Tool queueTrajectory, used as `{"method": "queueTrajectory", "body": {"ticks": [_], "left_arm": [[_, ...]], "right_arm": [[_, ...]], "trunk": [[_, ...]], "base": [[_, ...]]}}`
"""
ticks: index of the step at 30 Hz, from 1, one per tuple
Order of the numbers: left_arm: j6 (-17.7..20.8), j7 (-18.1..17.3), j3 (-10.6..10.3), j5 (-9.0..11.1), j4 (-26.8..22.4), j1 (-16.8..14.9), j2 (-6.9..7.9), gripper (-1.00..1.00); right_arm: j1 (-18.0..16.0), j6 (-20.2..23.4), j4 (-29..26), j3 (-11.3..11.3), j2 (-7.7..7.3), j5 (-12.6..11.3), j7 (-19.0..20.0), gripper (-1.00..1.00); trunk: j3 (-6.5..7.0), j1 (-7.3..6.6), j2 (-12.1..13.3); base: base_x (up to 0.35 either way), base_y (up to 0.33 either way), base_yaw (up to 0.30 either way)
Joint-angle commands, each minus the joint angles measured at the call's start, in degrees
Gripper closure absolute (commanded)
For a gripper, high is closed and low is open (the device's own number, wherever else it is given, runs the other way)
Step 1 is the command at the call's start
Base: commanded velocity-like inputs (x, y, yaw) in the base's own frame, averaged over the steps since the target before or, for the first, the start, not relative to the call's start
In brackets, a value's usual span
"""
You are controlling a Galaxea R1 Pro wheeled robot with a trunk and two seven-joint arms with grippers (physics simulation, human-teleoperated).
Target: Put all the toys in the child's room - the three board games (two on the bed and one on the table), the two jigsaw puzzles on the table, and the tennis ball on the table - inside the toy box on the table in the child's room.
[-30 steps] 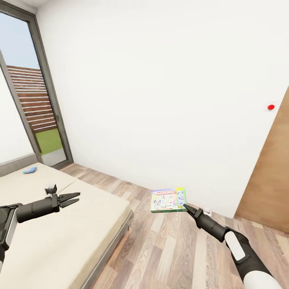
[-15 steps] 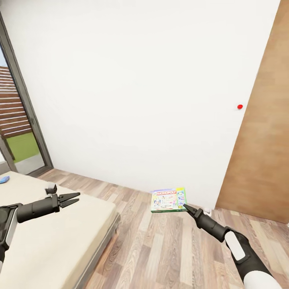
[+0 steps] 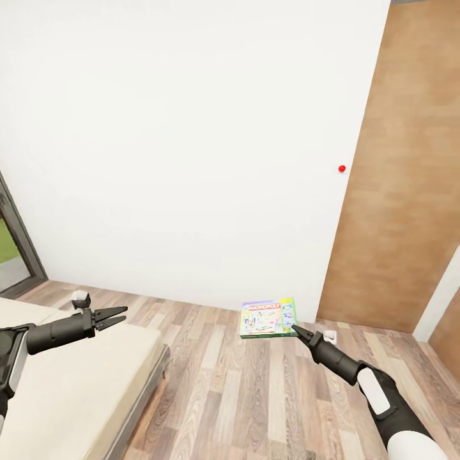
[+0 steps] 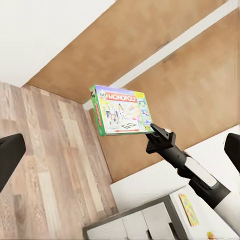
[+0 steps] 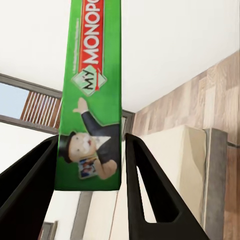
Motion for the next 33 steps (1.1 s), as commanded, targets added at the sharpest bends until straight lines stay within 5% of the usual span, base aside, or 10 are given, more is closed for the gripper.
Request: {"method": "queueTrajectory", "body": {"ticks": [1,33], "left_arm": [[0.6,-0.23,0.03,-0.05,-0.01,0.0,0.01,-1.0],[0.6,-0.23,0.03,-0.07,-0.01,0.0,0.09,-1.0]], "right_arm": [[-0.05,0.49,0.03,-0.13,0.02,-0.45,0.11,1.0],[-0.05,0.47,0.21,-0.13,0.0,-0.45,0.11,1.0]], "trunk": [[-0.04,0.02,-0.06],[-0.04,0.02,-0.06]], "base": [[0.0,0.0,-0.278],[0.0,0.0,-0.278]]}}
